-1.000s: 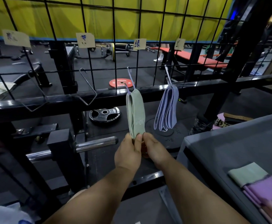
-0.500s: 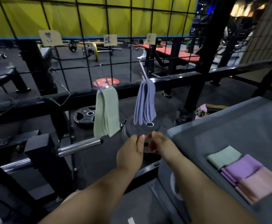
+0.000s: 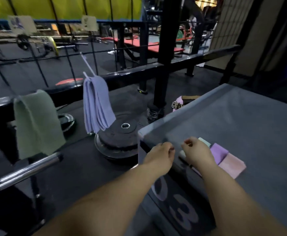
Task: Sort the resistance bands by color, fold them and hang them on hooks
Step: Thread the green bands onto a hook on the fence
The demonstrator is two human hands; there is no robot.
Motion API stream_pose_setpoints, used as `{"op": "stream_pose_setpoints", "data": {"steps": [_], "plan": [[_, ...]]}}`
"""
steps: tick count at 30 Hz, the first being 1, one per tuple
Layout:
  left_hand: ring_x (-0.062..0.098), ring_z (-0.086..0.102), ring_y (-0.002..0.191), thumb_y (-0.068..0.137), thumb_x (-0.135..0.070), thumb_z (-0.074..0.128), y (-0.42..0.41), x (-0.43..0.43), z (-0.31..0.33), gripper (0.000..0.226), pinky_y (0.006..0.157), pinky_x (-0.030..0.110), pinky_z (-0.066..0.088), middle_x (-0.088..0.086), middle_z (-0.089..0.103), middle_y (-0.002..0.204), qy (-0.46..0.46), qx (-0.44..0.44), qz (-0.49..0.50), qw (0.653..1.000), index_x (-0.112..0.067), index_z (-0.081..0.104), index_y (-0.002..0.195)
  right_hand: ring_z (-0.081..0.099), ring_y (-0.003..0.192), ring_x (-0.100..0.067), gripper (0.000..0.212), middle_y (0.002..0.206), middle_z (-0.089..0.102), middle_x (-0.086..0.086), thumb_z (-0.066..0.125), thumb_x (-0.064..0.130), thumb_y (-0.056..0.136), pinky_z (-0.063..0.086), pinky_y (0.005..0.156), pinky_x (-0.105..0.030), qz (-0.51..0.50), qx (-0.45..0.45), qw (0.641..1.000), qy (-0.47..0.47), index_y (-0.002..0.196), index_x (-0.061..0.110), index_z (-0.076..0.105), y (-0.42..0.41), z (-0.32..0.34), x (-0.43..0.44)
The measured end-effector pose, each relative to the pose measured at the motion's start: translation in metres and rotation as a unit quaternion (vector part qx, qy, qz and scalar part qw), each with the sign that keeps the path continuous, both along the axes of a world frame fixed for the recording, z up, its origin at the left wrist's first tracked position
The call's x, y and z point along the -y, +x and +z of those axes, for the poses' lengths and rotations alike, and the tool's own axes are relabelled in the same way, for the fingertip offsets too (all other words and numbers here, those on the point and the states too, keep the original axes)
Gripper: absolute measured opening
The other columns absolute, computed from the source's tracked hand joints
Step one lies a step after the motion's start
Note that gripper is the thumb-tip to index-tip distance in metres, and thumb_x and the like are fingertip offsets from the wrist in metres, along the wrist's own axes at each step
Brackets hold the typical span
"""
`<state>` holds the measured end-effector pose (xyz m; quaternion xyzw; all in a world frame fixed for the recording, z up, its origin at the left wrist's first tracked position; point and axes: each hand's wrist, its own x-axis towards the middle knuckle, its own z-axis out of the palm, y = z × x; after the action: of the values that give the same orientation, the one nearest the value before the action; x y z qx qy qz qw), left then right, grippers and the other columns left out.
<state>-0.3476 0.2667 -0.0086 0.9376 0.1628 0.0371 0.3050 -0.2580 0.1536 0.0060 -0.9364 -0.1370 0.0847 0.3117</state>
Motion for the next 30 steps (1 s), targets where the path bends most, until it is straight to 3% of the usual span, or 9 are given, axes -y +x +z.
{"op": "stream_pose_setpoints", "data": {"steps": [5,9,14,17,21,26,30], "plan": [[0.029,0.040,0.126,0.100,-0.024,0.040,0.028,0.012,-0.009,0.039,0.098,0.036,0.037,0.008,0.039,0.139,0.019,-0.053,0.000,0.998,-0.020,0.044,0.139,0.060,0.103,-0.026,0.028,0.106,0.070,-0.001,0.053,0.041,0.081,0.049,0.084,-0.031,0.008,0.039,0.990,-0.138,0.099,0.027,0.071,0.006,-0.006,0.013],[0.030,0.041,0.123,0.097,-0.016,0.042,0.038,0.019,-0.012,0.034,0.098,0.036,0.037,0.009,0.040,0.133,0.024,-0.099,-0.002,0.995,-0.016,0.050,0.130,0.052,0.110,-0.024,0.036,0.110,0.064,0.003,0.055,0.055,0.079,0.039,0.086,-0.036,0.022,0.036,0.967,-0.253,0.105,0.032,0.065,0.006,-0.009,0.016],[0.030,0.041,0.122,0.094,-0.013,0.044,0.042,0.016,-0.014,0.034,0.098,0.035,0.039,0.008,0.042,0.130,-0.016,-0.082,-0.022,0.996,-0.018,0.052,0.126,0.053,0.101,-0.023,0.019,0.097,0.066,0.004,0.056,0.036,0.078,0.029,0.081,-0.037,0.012,0.032,0.970,-0.240,0.095,0.032,0.062,0.009,-0.006,0.017],[0.025,0.039,0.129,0.095,-0.010,0.045,0.040,0.013,-0.010,0.045,0.105,0.034,0.037,0.006,0.040,0.140,-0.061,-0.051,-0.030,0.996,-0.022,0.045,0.138,0.056,0.096,-0.020,0.015,0.088,0.066,0.008,0.054,0.034,0.080,0.028,0.078,-0.036,0.005,0.056,0.979,-0.194,0.090,0.032,0.065,0.008,-0.003,0.018],[0.020,0.042,0.130,0.091,-0.006,0.053,0.032,0.006,-0.002,0.058,0.107,0.034,0.039,0.001,0.037,0.143,-0.106,0.020,-0.038,0.993,-0.030,0.040,0.142,0.062,0.097,-0.022,0.021,0.097,0.071,0.006,0.056,0.035,0.085,0.045,0.079,-0.033,-0.013,0.120,0.989,-0.081,0.103,0.033,0.066,0.004,0.003,0.016],[0.015,0.040,0.133,0.086,-0.005,0.060,0.018,-0.009,0.007,0.069,0.108,0.026,0.037,-0.002,0.037,0.146,-0.124,0.078,-0.037,0.989,-0.034,0.037,0.144,0.063,0.093,-0.018,0.023,0.095,0.070,0.007,0.063,0.040,0.089,0.044,0.074,-0.029,-0.004,0.104,0.993,0.062,0.107,0.026,0.065,-0.013,0.018,0.007],[0.013,0.044,0.130,0.081,-0.007,0.070,0.002,-0.019,0.017,0.074,0.107,0.024,0.038,-0.001,0.044,0.142,-0.144,0.125,-0.020,0.981,-0.029,0.039,0.145,0.058,0.076,0.001,0.014,0.080,0.063,0.019,0.071,0.034,0.086,0.043,0.063,-0.022,0.016,0.073,0.981,0.182,0.097,0.030,0.063,-0.027,0.026,-0.001]]}}
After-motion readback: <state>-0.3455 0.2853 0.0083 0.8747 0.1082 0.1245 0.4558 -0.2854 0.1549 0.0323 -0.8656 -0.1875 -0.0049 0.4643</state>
